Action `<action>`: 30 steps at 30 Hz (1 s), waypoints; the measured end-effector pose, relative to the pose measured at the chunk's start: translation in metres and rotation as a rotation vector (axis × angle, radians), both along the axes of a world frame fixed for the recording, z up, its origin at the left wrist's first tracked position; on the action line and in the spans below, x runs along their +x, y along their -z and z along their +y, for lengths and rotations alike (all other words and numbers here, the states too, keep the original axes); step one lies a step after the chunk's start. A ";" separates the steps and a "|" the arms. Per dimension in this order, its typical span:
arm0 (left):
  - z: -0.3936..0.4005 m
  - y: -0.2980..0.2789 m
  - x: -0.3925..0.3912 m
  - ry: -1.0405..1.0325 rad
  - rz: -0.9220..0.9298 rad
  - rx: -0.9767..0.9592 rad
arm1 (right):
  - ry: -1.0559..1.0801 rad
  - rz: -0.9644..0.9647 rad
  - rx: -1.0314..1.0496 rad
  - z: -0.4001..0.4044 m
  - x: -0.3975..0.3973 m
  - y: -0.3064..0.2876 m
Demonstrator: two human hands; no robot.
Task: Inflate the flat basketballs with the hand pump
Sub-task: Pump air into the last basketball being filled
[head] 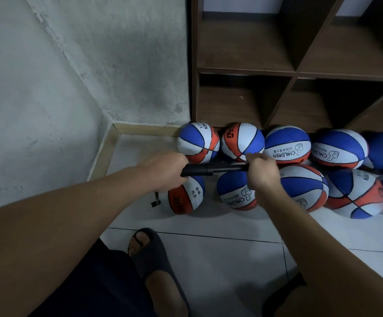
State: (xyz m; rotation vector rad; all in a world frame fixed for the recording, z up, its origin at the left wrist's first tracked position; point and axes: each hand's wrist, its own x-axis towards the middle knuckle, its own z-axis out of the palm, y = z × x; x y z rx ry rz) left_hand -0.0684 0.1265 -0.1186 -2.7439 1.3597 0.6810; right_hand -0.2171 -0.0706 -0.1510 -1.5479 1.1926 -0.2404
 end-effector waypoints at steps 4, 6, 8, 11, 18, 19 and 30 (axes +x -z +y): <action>-0.003 -0.001 -0.003 0.042 -0.093 -0.017 | -0.051 -0.076 -0.064 0.037 0.004 0.001; -0.005 0.000 -0.009 0.055 -0.103 -0.020 | -0.077 -0.083 -0.051 0.045 0.007 0.001; -0.007 0.000 -0.013 0.069 -0.100 -0.021 | -0.099 -0.077 -0.026 0.051 0.011 0.005; -0.008 0.000 -0.011 0.089 -0.091 0.008 | -0.114 -0.071 0.021 0.059 0.012 0.009; -0.004 0.006 -0.007 0.117 -0.075 0.006 | -0.146 -0.047 0.073 0.054 0.012 0.012; -0.004 0.005 -0.006 0.114 -0.072 0.007 | -0.151 -0.044 0.068 0.051 0.012 0.011; 0.000 -0.005 -0.001 -0.030 0.067 0.048 | 0.078 0.028 0.071 -0.016 -0.002 -0.003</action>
